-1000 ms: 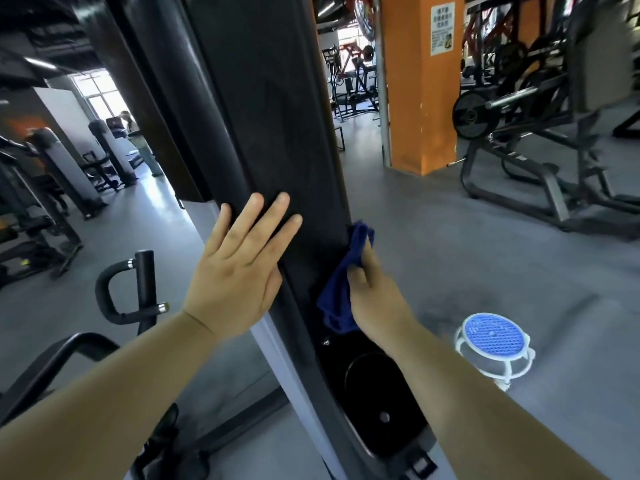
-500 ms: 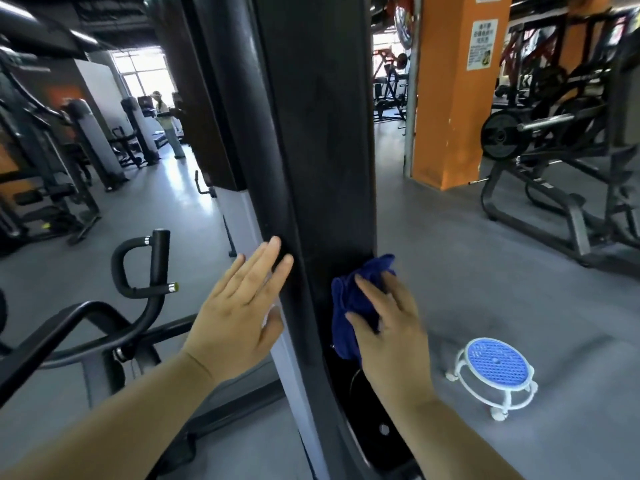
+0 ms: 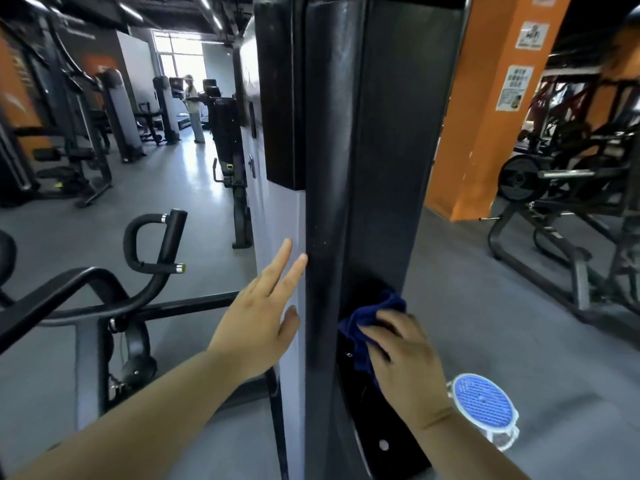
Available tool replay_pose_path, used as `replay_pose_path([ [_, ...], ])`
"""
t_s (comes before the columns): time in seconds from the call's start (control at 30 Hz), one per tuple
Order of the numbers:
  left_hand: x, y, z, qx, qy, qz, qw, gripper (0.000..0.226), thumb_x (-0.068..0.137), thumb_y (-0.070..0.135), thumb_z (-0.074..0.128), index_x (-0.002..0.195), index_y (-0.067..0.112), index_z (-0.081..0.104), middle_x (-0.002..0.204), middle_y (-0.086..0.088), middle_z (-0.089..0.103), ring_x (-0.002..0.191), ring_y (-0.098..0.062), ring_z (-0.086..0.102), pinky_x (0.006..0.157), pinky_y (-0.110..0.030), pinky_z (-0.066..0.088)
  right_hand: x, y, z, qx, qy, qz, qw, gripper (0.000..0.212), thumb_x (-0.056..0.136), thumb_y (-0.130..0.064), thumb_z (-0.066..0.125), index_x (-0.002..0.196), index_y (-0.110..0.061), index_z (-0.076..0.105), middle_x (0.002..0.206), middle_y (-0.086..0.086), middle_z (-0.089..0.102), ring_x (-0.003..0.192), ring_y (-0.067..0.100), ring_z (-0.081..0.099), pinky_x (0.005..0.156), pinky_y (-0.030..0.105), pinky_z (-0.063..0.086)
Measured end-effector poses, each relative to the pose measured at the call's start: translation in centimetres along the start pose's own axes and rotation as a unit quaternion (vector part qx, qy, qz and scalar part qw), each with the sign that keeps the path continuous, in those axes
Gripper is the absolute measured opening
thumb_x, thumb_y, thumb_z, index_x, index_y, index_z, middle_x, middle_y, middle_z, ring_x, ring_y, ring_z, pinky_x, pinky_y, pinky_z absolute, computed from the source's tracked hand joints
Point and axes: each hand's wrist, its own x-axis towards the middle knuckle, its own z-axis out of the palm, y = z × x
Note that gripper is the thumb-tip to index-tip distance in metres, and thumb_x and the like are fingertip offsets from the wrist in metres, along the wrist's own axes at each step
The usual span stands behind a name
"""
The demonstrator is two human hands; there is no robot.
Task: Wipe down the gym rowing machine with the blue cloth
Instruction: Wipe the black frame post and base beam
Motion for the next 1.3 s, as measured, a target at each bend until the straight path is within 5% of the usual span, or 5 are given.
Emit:
replay_pose_path([
  [0.37, -0.6, 1.3, -0.2, -0.088, -0.017, -0.144, 0.986, 0.088, 0.095, 0.006, 0.048, 0.14, 0.057, -0.008, 0.146, 0.049, -0.013, 0.096, -0.01, 0.059, 0.064, -0.018, 0.048, 10.9, -4.3, -3.4, -0.054, 0.062, -0.164, 0.983, 0.033, 0.089, -0.008, 0.052, 0.116, -0.009, 0.072, 0.117, 0.008, 0.064, 0.097, 0.025, 0.048, 0.09, 0.035, 0.044],
  [0.53, -1.4, 1.9, 0.0, -0.106, -0.03, -0.199, 0.974, 0.085, 0.096, 0.008, 0.047, 0.137, 0.061, -0.005, 0.152, 0.04, -0.002, 0.093, -0.022, 0.065, 0.078, -0.04, 0.056, 3.8, -0.7, -0.7, -0.111, -0.116, -0.303, 0.939, 0.032, 0.087, -0.018, 0.049, 0.102, -0.021, 0.077, 0.114, -0.004, 0.069, 0.098, 0.019, 0.05, 0.083, 0.033, 0.04],
  [0.9, -3.1, 3.3, 1.4, -0.12, 0.005, -0.22, 0.968, 0.081, 0.092, 0.004, 0.042, 0.148, 0.055, 0.012, 0.145, 0.049, 0.001, 0.103, -0.014, 0.061, 0.071, -0.033, 0.053, 11.2, -1.9, -3.9, -0.181, -0.067, -0.299, 0.935, 0.053, 0.092, -0.029, 0.052, 0.144, -0.019, 0.049, 0.158, 0.002, 0.035, 0.148, 0.022, 0.022, 0.121, 0.051, 0.004],
  [1.07, -2.3, 1.4, 2.0, -0.112, 0.019, -0.157, 0.981, 0.081, 0.095, 0.008, 0.05, 0.15, 0.048, 0.005, 0.158, 0.032, -0.003, 0.133, -0.015, 0.043, 0.089, -0.017, 0.043, 5.4, 1.3, -2.0, -0.282, -0.213, -0.443, 0.824, 0.064, 0.088, -0.018, 0.04, 0.152, -0.022, 0.033, 0.16, -0.003, 0.026, 0.147, 0.013, 0.023, 0.12, 0.051, -0.002],
  [1.3, -1.1, -3.1, 2.9, -0.108, -0.006, -0.044, 0.993, 0.072, 0.101, 0.034, 0.045, 0.145, 0.047, -0.011, 0.153, 0.032, -0.02, 0.138, 0.009, -0.001, 0.111, -0.019, 0.012, 11.0, -3.3, -3.9, -0.299, -0.001, -0.234, 0.925, 0.06, 0.1, -0.033, 0.051, 0.153, -0.025, 0.027, 0.159, -0.006, 0.016, 0.148, 0.02, 0.019, 0.119, 0.051, -0.002],
])
